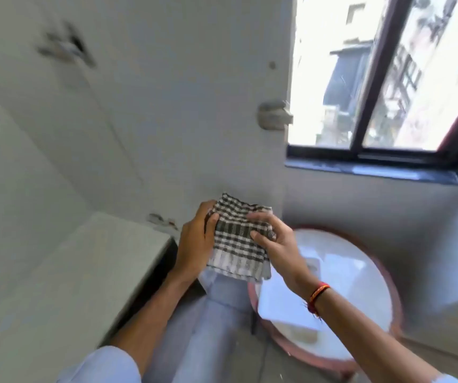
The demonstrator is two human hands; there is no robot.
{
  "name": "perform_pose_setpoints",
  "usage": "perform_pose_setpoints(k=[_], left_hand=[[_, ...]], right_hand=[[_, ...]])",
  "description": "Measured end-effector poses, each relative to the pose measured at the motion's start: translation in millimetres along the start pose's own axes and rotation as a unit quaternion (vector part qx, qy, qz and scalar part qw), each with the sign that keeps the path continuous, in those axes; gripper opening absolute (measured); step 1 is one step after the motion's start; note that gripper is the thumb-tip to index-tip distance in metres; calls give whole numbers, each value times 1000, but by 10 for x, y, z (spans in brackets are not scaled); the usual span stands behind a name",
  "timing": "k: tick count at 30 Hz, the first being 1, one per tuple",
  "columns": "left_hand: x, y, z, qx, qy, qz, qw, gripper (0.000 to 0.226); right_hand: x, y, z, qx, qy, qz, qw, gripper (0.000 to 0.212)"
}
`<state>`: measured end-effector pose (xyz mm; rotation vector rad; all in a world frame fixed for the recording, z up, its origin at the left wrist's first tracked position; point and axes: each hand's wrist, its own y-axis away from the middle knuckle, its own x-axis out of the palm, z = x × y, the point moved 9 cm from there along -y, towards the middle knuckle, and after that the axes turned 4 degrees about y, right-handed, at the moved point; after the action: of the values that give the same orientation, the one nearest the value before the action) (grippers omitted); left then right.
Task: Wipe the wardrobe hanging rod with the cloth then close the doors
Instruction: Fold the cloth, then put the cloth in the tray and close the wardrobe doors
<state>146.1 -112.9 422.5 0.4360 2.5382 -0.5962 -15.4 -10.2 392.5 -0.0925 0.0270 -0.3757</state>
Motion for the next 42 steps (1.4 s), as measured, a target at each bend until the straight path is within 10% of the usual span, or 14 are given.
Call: perform_pose_setpoints(k=[10, 23, 31, 42], left_hand=[[3004, 1023, 1165, -158, -53, 212, 963, 31], [4443, 1110, 2865, -341, -77, 311, 884, 65], [4509, 1276, 2958, -357, -90, 353, 860, 68], [3256, 822, 1844, -263, -200, 283, 900, 49]], right_hand=[[-1638, 735, -2835, 301, 59, -45, 951, 60], [-1603, 104, -4792, 404, 135, 57, 903, 89], [-1598, 222, -4933, 412, 244, 87, 874, 81], [-1270, -376, -3479, 243, 335, 151, 898, 66]])
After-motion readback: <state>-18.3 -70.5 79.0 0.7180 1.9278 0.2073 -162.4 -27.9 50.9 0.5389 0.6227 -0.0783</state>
